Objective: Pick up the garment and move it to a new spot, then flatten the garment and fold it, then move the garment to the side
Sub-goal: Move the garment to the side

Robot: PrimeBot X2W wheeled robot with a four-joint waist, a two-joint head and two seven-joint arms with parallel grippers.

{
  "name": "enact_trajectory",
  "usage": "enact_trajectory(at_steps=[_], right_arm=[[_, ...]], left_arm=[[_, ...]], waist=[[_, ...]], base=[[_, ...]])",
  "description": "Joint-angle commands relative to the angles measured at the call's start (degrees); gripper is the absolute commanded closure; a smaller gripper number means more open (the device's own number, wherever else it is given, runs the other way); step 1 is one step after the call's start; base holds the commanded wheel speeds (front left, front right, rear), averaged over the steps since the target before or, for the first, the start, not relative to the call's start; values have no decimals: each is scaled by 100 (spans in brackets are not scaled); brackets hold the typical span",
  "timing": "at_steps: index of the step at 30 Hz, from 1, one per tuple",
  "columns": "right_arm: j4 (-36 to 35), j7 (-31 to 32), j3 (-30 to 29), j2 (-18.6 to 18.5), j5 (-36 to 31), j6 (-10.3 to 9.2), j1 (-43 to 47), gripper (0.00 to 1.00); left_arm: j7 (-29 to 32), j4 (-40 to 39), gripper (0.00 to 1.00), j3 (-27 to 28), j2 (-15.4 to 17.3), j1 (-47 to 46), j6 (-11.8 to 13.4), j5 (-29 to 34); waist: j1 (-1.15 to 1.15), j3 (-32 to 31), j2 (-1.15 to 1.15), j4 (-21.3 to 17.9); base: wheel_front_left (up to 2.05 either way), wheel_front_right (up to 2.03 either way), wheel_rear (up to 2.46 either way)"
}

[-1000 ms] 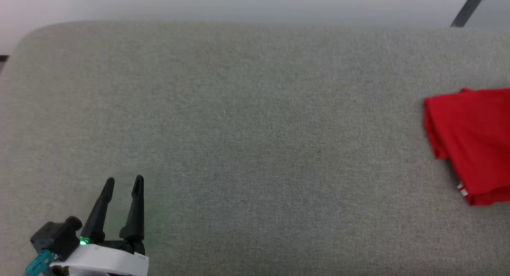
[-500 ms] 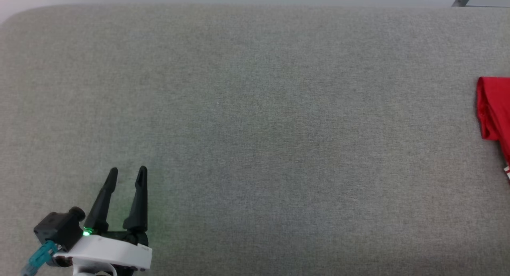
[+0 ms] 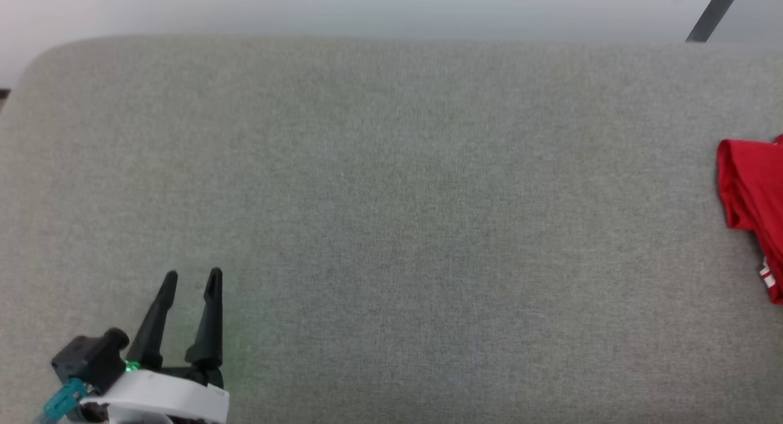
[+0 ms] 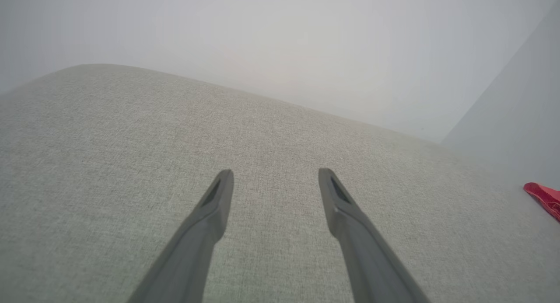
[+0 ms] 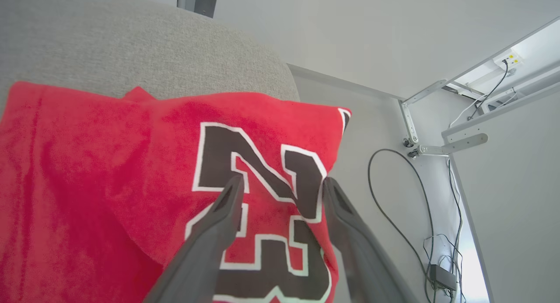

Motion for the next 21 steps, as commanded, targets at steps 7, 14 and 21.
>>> enact_trajectory(at_steps=[7, 14, 21], right_arm=[[132, -374, -24, 249, 39, -6, 210, 0], [32, -972, 271, 571, 393, -6, 588, 0], [-289, -1618, 514, 1073, 765, -6, 1089, 0]], left_arm=[[-22, 65, 0, 47, 51, 272, -21, 14], [-19, 100, 0, 105, 106, 544, -13, -30], [-6, 107, 0, 134, 163, 774, 85, 6]], waist=[[0, -604, 0, -70], [0, -1109, 0, -155], [0, -1525, 0, -231]], base=[[0, 0, 0], [0, 0, 0], [0, 0, 0]])
